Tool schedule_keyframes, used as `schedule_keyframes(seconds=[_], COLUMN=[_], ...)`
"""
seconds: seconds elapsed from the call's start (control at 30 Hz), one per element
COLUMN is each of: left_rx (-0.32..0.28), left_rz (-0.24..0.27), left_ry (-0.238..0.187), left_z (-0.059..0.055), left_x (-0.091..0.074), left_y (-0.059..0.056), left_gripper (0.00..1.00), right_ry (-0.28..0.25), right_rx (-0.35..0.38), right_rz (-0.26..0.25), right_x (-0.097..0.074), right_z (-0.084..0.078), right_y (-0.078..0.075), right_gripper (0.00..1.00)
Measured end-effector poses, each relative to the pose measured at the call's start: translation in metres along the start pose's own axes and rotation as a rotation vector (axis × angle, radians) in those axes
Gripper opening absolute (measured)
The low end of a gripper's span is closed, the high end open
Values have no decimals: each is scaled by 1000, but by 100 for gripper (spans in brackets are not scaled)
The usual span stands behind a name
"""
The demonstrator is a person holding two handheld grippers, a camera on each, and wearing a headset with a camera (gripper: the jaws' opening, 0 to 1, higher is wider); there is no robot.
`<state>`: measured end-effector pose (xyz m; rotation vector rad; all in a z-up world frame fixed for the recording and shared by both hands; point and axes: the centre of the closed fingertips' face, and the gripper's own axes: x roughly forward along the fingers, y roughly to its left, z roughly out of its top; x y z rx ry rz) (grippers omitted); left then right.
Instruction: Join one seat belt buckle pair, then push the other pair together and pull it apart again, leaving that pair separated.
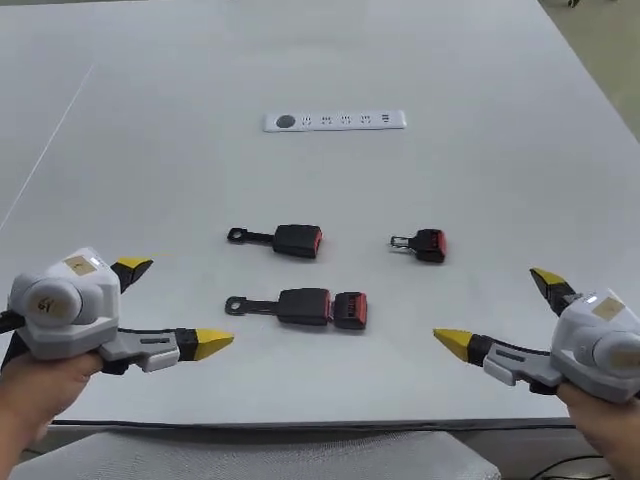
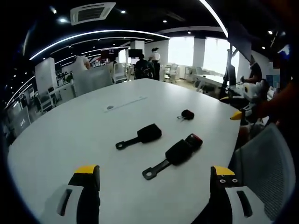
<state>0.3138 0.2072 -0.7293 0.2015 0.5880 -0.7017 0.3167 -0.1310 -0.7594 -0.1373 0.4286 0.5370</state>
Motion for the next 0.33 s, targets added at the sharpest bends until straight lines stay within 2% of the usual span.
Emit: schedule_keyframes(seconds=[0.33], left_rx=[-16], left_rz=[16], left_ry=[1], left_z=[-1], left_x=[1], left_y=[6], left_gripper=[100], right_ry=[8], right_rx=[-20], right_rz=[-5], right_x=[8], right_z=[1], right_y=[4], right_gripper=[100])
